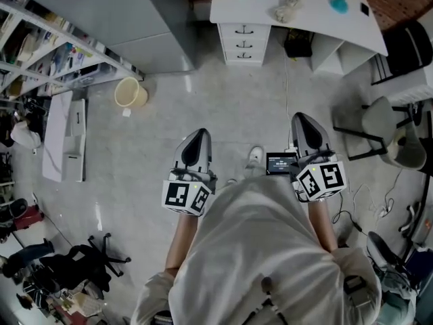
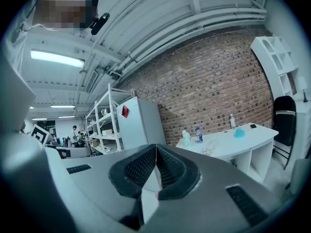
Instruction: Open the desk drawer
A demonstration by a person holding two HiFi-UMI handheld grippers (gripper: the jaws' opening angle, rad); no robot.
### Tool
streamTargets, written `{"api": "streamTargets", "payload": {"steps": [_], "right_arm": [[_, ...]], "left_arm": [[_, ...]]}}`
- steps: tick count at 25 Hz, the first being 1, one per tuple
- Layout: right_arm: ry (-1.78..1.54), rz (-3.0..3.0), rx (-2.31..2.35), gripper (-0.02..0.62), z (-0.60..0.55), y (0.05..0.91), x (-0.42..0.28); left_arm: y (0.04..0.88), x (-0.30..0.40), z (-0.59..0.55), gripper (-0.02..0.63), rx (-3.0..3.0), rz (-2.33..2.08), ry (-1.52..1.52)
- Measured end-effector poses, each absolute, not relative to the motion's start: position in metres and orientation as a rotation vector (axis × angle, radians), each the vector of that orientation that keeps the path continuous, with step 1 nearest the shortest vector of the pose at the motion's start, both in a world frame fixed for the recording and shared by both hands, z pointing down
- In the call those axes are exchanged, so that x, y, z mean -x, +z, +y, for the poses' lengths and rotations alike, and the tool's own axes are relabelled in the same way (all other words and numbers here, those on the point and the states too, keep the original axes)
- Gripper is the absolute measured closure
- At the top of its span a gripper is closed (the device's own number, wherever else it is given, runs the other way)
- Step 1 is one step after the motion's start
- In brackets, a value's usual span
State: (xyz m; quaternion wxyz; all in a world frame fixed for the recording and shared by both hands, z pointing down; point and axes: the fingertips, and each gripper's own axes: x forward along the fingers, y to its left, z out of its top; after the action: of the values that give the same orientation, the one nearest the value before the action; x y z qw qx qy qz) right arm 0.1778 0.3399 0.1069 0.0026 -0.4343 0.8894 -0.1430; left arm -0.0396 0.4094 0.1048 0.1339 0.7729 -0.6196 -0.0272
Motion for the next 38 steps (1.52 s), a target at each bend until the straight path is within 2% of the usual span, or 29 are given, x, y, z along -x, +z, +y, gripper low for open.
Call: {"api": "streamTargets", "payload": {"steps": [15,25,32,38], "right_arm": [[-0.452,2.815,1.342,0.568,0.248,0.115,-0.195],[-0.447,2.747,1.521,0.568,0.165,0.126,-0.182],[-0.419,2.709,1.601,0.568,0.078,0.111,-0.142],[-0.414,2.731,1.677,0.568,0.019,0.121,-0.110]], "left_arm": [[0.112,0.016,0.310,0.598,-2.234,-1.824,-0.081],[0.132,0.048,0.201,0.598,-2.299,-1.700,-0.070],[0.117,0.089,0.092,0.598,-2.409,-1.606,-0.045],[0.136,0.125,0.029,0.598,-2.461,-1.518,0.053]]}}
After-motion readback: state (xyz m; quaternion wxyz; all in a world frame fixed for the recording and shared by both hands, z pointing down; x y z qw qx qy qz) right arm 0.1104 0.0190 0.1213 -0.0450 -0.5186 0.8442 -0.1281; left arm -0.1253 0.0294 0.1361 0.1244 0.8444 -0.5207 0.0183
